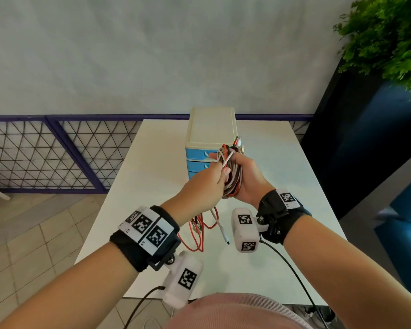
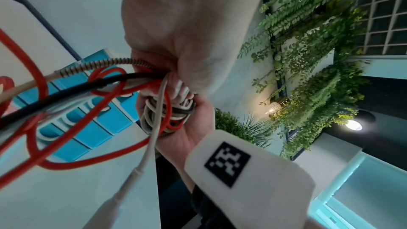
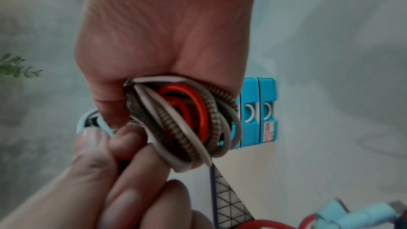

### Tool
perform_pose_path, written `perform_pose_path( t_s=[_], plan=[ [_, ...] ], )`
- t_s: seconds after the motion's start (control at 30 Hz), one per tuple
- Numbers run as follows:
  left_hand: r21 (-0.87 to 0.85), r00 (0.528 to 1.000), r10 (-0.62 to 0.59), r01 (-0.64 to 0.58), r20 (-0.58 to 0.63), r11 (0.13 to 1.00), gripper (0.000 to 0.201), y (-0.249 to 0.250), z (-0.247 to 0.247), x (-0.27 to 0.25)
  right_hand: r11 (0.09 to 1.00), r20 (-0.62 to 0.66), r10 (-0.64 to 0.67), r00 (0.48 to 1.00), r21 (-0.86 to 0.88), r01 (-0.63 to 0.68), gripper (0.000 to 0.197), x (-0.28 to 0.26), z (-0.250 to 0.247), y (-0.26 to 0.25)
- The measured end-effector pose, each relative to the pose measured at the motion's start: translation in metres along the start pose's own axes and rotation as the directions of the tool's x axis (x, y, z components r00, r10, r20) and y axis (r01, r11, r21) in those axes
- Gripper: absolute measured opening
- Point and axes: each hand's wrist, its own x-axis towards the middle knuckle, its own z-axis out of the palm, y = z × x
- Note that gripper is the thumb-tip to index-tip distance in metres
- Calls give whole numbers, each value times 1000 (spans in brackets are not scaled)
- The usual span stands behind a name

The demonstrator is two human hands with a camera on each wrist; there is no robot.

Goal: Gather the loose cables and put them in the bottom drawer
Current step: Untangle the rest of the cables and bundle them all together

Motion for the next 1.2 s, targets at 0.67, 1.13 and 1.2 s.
perform_pose_path(
  t_s=[0.67,1.13,1.2],
  plan=[
    [88,946,-143,123,291,989,29,-2,0,12,868,-182,-133,974,-496,25,8,7,8,6],
    [-170,851,-27,136,525,976,29,-56,-3,-11,943,-333,-332,882,-127,307,6,18,8,-36],
    [-232,881,-19,145,472,962,27,-61,2,-13,936,-376,-351,858,-178,305,10,19,5,-36]
  ],
)
